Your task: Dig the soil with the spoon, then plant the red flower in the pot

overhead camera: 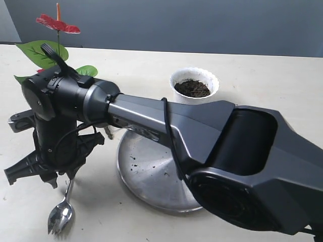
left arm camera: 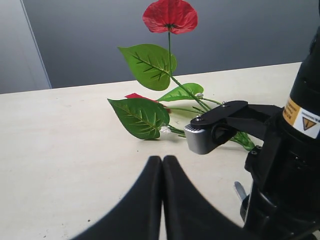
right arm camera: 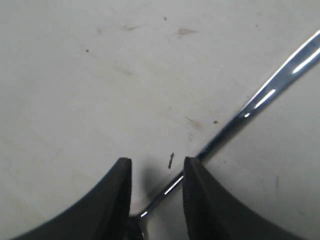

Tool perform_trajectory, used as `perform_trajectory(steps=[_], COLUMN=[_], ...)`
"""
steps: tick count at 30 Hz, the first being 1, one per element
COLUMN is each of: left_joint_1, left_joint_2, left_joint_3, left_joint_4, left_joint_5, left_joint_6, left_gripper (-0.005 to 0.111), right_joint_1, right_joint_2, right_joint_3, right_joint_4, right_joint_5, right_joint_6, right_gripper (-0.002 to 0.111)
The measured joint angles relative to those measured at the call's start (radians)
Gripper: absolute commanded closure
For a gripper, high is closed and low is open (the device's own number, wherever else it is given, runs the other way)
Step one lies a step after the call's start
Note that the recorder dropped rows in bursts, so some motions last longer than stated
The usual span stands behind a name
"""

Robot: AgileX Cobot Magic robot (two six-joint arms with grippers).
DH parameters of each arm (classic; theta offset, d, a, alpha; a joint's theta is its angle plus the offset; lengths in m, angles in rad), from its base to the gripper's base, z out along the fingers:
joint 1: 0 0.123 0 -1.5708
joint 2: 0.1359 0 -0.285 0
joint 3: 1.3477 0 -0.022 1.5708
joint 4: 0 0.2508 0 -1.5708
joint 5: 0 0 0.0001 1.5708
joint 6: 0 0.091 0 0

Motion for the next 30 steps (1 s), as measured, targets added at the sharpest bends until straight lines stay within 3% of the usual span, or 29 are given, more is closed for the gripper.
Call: perform_trajectory(steps=[17, 23, 30], left_joint_1=[0.0, 0.0, 0.0], left_joint_2=[0.0, 0.0, 0.0], left_joint_3=[0.0, 0.0, 0.0], left_joint_4=[0.0, 0.0, 0.0], left_joint_5=[0.0, 0.0, 0.0], left_joint_6=[0.0, 0.0, 0.0], left_gripper=[0.106, 0.106, 0.106], right_joint_1=[0.0, 0.0, 0.0], right_joint_2=[0.0, -0.046, -0.052], right_joint_3=[0.0, 0.145, 0.157], right_joint_4=[0.016, 0.016, 0.029], right_joint_5=[0.002, -0.004, -0.004], right_joint_6=[0.026, 0.024, 0.026], right_gripper=[0.083, 0.083, 0.083])
